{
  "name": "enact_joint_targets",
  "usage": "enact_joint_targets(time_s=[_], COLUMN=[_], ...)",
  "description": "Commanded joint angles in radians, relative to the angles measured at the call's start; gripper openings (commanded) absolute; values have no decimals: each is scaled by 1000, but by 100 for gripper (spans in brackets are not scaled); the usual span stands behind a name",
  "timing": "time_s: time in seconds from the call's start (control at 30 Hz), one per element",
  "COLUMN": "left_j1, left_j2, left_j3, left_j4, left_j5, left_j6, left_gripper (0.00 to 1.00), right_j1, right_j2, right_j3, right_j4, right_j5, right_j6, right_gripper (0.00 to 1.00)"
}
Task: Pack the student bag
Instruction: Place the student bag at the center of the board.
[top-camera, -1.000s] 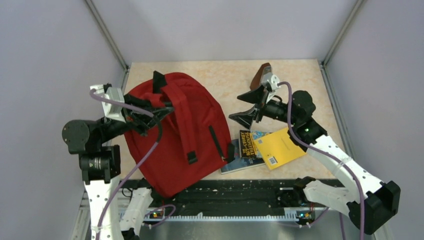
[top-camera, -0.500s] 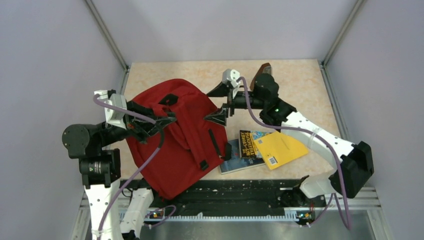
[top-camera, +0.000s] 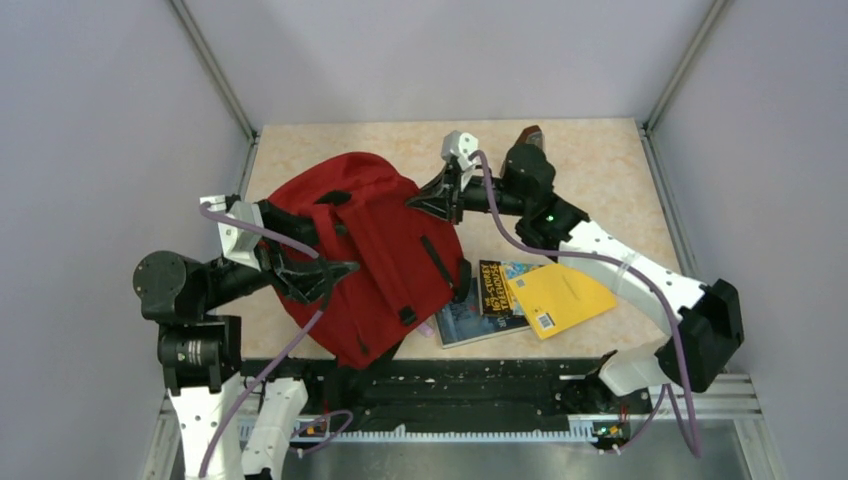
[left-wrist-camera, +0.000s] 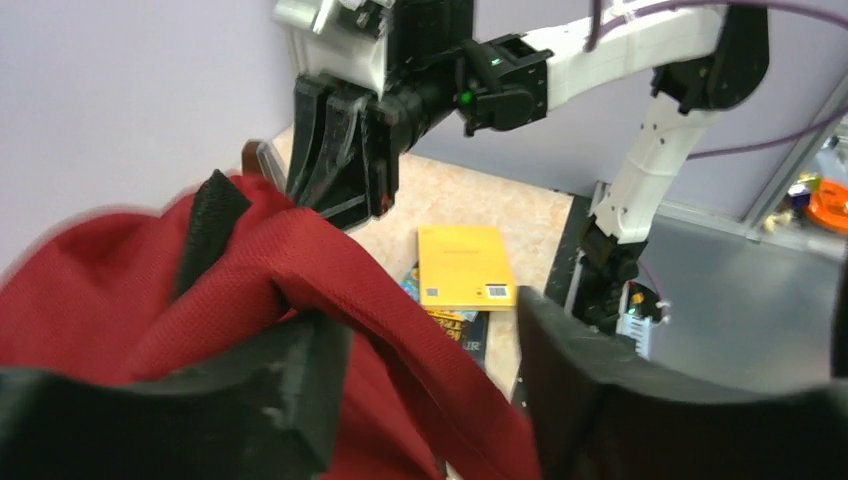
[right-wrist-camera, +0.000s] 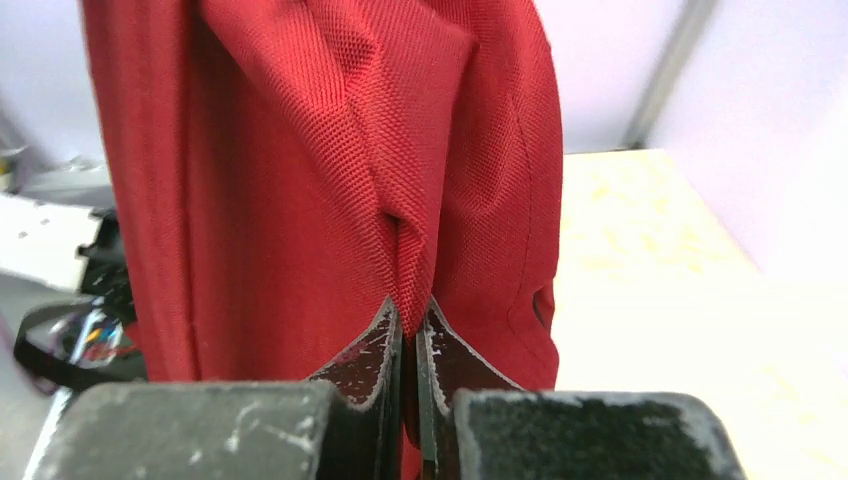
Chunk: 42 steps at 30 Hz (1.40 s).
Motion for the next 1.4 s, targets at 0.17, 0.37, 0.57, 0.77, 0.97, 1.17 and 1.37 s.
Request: enact_joint_targets(time_s=[0.17, 0.37, 0.57, 0.77, 0.97, 1.17, 1.37], left_j1=[-1, -1, -1, -1, -2, -2, -7], left_j2=[-86, -130, -180, -199, -227, -240, -216], left_j3=[34, 48, -14, -144, -238, -317, -360], left_j4=[-204, -302, -309, -170, -82, 58, 134], left_j5=[-138, -399, -612, -419, -211, -129, -153], left_j6=[175, 248, 258, 168, 106, -10, -64], left_gripper=[94, 94, 96, 97, 98, 98, 98], right_j1=[3, -13, -34, -34, -34, -34, -34], right_j2=[-285, -358, -437, -485, -495, -491, -477], right_j3=[27, 59, 53, 25, 6, -11, -15], right_j4=[59, -32, -74, -53, -30, 11, 32], right_j5=[402, 466, 471, 453, 450, 394, 305], right_j6=[-89, -171, -187, -126, -90, -57, -35], right_gripper=[0, 0, 0, 0, 0, 0, 0])
